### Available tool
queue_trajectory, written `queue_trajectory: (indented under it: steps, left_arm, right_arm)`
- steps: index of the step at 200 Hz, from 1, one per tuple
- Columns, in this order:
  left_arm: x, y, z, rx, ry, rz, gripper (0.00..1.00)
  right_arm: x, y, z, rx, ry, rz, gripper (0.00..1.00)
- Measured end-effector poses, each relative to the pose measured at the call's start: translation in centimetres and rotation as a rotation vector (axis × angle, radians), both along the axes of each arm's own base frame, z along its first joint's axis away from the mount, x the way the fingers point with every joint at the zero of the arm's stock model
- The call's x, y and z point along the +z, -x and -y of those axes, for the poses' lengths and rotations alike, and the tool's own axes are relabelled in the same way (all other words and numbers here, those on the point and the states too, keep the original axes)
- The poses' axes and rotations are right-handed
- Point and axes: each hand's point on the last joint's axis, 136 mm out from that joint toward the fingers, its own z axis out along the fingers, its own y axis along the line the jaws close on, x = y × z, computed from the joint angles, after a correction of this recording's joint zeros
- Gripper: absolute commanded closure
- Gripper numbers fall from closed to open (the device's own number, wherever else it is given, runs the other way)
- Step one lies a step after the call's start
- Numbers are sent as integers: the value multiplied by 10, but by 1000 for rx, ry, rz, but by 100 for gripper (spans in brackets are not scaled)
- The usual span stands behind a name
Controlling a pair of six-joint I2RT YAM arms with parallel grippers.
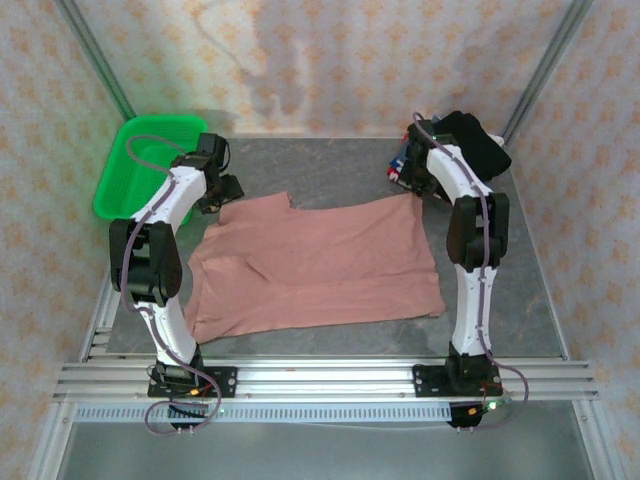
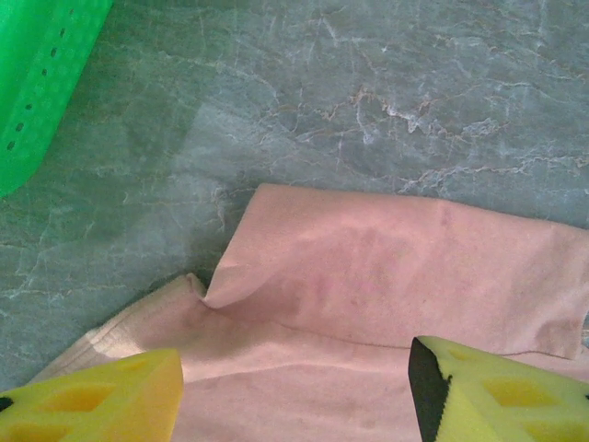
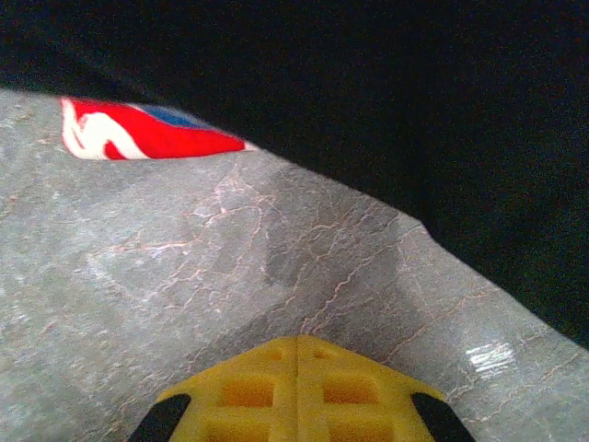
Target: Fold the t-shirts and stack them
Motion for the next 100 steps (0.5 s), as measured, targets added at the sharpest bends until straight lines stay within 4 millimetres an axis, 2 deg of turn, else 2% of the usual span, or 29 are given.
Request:
queue_trajectory:
  steps: [19, 43, 56, 100]
  left_arm:
    - [5, -10, 2, -42, -6, 7, 32]
    - [6, -40, 3, -86, -25, 4, 33]
    - [-5, -48, 2, -101, -38, -20, 34]
    - [-58, -46, -6, -108, -70, -163, 36]
  right_arm:
    - [-7, 1, 2, 2, 13, -16, 100]
    - [-9, 1, 3, 4, 19, -20, 100]
    - [-11, 2, 3, 4, 21, -23, 100]
    - [-27, 14, 5, 11, 29, -67, 100]
